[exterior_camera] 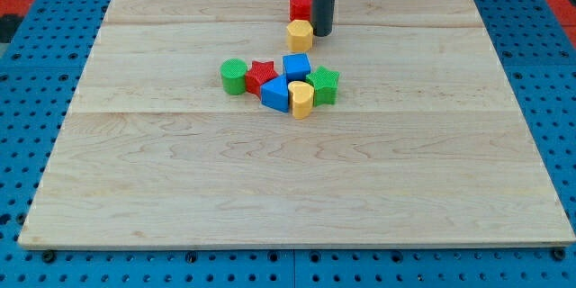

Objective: Push the yellow hexagon into the blue cube

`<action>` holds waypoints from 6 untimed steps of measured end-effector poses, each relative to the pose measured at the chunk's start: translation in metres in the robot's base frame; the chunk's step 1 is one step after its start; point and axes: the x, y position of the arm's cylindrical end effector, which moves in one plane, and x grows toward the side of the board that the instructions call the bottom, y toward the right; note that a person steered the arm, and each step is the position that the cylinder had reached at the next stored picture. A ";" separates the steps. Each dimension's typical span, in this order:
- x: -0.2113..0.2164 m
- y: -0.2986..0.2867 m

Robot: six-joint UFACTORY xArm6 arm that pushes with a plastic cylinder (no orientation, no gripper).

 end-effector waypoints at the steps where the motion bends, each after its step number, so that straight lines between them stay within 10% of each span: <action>1: -0.025 0.020; 3: -0.001 -0.080; 6: -0.002 -0.036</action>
